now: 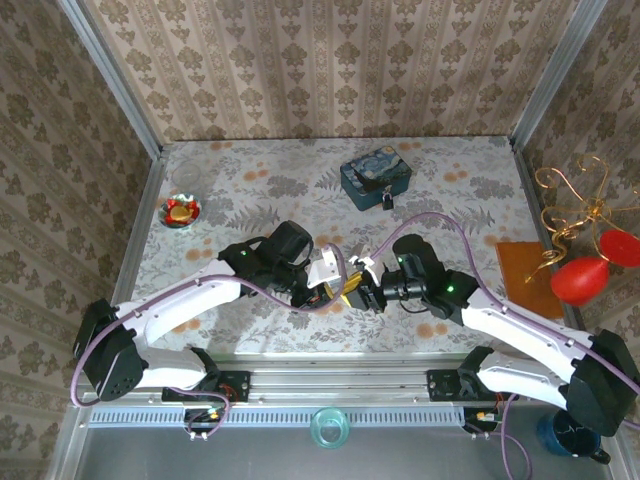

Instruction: Unlock a padlock with a key

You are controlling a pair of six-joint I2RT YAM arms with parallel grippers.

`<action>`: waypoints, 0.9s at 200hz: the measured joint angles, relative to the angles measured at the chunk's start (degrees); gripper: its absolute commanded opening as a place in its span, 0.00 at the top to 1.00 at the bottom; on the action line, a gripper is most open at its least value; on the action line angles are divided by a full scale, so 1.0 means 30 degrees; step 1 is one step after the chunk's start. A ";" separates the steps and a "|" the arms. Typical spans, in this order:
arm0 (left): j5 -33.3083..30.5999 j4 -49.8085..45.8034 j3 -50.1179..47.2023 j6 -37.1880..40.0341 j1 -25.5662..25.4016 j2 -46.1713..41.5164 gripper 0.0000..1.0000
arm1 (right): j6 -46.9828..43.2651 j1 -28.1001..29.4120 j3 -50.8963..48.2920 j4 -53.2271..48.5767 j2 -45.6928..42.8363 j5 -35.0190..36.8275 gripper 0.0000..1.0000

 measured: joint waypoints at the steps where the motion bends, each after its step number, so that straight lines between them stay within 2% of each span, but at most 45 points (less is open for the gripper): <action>1: 0.0007 0.0000 0.0000 0.0007 0.0000 0.0000 1.00 | -0.0007 0.0000 0.0007 -0.0015 0.0007 0.0000 0.78; 27: 0.0080 0.0000 0.0000 0.0058 0.0000 0.0000 1.00 | -0.0022 0.0000 0.0153 -0.0117 0.0146 -0.0073 0.79; 90: 0.0051 -0.0168 0.0000 0.0066 0.0000 -0.0087 1.00 | -0.0401 -0.0036 0.0291 -0.0459 0.0138 -0.0379 1.00; 111: -0.0029 -0.0168 0.0000 0.0073 0.0000 -0.0182 1.00 | -0.0452 -0.0036 0.0335 -0.0474 0.0138 -0.0423 1.00; 124: -0.0146 -0.0153 0.0000 0.0066 0.0007 -0.0270 0.93 | -0.0452 -0.0036 0.0401 -0.0525 0.0131 -0.0415 1.00; 147: -0.0393 0.0124 0.0000 -0.0277 0.0182 -0.0707 0.72 | -0.0437 -0.0029 0.0437 -0.0641 -0.0277 0.0211 1.00; 162: -0.0882 0.0852 -0.0022 -0.0874 0.0729 -0.1260 0.60 | -0.0299 -0.0036 0.0437 -0.0794 -0.1027 0.1661 1.00; 180: -0.2251 0.2725 -0.0386 -0.2324 0.1588 -0.2280 0.52 | 0.0080 -0.0036 0.0576 -0.1209 -0.2302 0.3949 1.00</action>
